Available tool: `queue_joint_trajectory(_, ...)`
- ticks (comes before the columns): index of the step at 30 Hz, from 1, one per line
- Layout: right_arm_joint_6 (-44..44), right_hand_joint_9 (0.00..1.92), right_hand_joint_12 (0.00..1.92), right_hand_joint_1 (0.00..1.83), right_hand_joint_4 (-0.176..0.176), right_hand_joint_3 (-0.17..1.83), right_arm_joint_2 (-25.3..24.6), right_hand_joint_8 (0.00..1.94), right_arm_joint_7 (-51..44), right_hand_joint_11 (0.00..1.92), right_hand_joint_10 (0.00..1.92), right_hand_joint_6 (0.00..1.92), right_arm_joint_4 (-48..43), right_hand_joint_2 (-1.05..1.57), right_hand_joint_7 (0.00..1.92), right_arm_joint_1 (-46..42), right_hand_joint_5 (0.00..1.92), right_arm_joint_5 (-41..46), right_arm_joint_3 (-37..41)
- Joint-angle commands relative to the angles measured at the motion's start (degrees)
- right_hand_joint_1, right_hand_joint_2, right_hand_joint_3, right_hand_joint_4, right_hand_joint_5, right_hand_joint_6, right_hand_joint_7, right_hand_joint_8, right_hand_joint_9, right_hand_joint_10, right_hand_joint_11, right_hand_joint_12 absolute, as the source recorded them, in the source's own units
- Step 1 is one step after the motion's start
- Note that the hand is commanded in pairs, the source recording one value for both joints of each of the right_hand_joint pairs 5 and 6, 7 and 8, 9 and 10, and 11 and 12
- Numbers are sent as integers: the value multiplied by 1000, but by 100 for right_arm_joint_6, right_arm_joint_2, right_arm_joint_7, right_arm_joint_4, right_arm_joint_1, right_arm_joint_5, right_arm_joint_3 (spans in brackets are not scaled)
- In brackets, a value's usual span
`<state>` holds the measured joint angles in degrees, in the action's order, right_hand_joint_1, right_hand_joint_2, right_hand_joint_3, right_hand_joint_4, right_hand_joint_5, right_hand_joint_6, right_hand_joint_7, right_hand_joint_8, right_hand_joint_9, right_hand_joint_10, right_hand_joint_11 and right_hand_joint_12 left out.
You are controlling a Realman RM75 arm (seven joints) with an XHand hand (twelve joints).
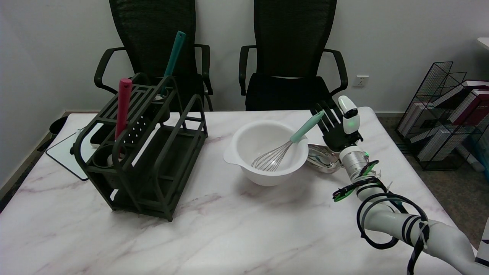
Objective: Pick up the whisk.
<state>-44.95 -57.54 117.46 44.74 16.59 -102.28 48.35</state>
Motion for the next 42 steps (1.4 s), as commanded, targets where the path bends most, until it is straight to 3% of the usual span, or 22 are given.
queue_joint_trajectory(1,-49,421,400,955,0,959,-13,375,84,400,421,124,453,307,375,-113,124,-9,-103)
queue_joint_trajectory(14,-161,424,387,925,0,956,-14,385,44,387,424,156,798,371,385,-281,156,15,-127)
queue_joint_trajectory(15,-446,425,386,925,0,956,-7,387,806,386,425,155,927,374,387,-238,155,-888,333)
queue_joint_trajectory(17,-254,427,385,924,0,953,-13,390,87,385,427,160,834,387,390,-307,160,-113,-93)
queue_joint_trajectory(42,-337,427,371,916,0,954,0,410,84,371,427,165,1254,497,410,-411,165,-497,-39)
